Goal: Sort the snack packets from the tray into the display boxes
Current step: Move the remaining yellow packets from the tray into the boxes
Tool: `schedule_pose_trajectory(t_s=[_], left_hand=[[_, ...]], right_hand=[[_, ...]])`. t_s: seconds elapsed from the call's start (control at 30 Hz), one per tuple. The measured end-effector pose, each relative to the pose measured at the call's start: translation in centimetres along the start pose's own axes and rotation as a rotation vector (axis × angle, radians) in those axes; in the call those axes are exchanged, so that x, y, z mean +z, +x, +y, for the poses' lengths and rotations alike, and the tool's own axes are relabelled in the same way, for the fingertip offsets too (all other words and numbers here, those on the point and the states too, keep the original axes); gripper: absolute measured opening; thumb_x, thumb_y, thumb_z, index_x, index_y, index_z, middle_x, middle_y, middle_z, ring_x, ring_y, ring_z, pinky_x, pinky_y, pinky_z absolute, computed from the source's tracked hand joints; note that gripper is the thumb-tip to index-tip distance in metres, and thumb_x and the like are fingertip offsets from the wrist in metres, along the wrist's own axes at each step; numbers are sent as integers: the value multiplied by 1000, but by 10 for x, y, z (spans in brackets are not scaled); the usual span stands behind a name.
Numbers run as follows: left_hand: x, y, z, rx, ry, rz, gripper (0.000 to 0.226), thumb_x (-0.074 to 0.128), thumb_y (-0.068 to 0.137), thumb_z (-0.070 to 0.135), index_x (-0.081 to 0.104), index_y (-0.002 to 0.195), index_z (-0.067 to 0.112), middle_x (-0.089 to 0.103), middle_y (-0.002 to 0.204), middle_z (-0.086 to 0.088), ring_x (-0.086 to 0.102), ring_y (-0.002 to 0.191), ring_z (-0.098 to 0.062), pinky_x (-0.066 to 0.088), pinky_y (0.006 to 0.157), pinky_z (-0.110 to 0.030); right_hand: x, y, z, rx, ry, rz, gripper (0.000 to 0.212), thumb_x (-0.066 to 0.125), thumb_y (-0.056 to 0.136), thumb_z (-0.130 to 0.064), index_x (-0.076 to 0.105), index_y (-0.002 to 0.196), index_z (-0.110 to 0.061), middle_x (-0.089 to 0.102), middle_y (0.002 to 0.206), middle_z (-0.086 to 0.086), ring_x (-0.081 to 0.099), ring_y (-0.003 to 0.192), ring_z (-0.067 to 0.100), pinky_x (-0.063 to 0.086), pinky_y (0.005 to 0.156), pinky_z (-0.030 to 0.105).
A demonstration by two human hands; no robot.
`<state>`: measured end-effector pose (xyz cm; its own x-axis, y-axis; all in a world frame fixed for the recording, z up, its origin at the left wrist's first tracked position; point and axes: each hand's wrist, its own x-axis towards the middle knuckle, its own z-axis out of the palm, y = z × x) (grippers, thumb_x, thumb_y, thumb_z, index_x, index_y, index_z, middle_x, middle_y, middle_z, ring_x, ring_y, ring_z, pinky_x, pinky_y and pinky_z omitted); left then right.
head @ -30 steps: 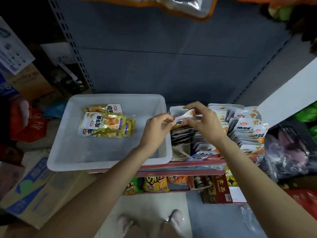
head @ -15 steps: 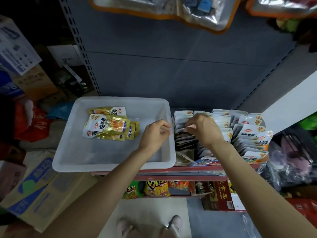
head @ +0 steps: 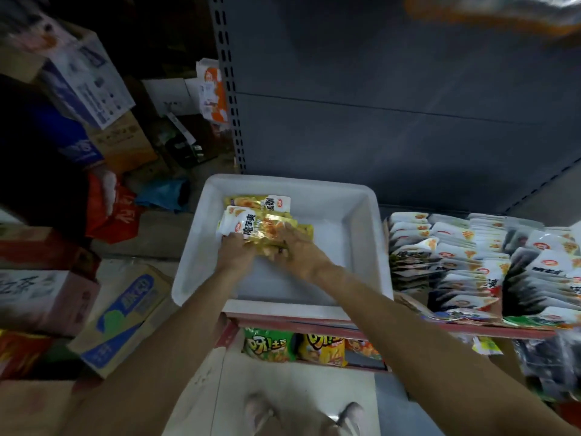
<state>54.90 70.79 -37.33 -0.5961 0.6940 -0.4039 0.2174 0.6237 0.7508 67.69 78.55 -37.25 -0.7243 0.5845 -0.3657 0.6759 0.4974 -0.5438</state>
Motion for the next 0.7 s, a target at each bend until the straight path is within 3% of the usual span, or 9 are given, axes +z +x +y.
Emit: schedule_pose_trajectory(t_s=[0.07,0.23,0.33,0.47,0.57,0.63,0.7], left_hand=[[-4,5,-8,-71,-35,10,55,59,66,41,63,114,13,65,109,-10,61,101,-30,39,70,-27],[2,20,-21,-163,-101,15,42,66,81,21,59,120,8,62,119,-13,58,109,-30,44,79,-32],[10,26,-28,-195,-262,58,45,68,80,18,58,124,9,62,122,-12,59,109,-29,47,82,-34],[13,27,-31,-296,-325,117,37,66,85,17,61,116,-4,63,114,-26,60,107,-39,50,86,-46],[11,19,-20,-154,-122,153,25,58,91,16,61,108,-3,64,108,-24,60,103,-39,47,83,-41],[10,8,-9,7,-29,167,11,55,93,14,52,96,4,61,98,-21,59,97,-34,43,74,-38],[12,-6,4,219,-16,113,12,55,93,13,45,87,12,62,88,-11,61,87,-27,41,69,-35]], right_hand=[[12,12,-2,41,-68,-68,74,42,98,-38,-4,151,-14,-11,158,-4,-6,146,14,7,119,34],[31,19,-4,144,-71,-93,83,41,94,-52,-14,149,-21,-13,158,-7,14,145,23,20,116,41],[40,12,-1,139,-186,-137,71,37,96,-49,4,151,-17,14,158,3,31,138,28,24,113,43],[41,-5,2,123,-201,-208,46,38,99,-36,42,138,-14,44,142,13,44,127,31,37,104,40],[24,-15,-1,126,-56,-136,38,37,98,-34,52,130,-20,54,132,11,51,118,31,41,91,32],[12,-23,0,132,54,70,38,46,95,-27,48,132,-18,53,131,13,52,115,31,43,91,33],[-1,-35,1,123,180,289,50,56,91,-21,38,137,-16,45,131,13,48,117,30,40,93,34]])
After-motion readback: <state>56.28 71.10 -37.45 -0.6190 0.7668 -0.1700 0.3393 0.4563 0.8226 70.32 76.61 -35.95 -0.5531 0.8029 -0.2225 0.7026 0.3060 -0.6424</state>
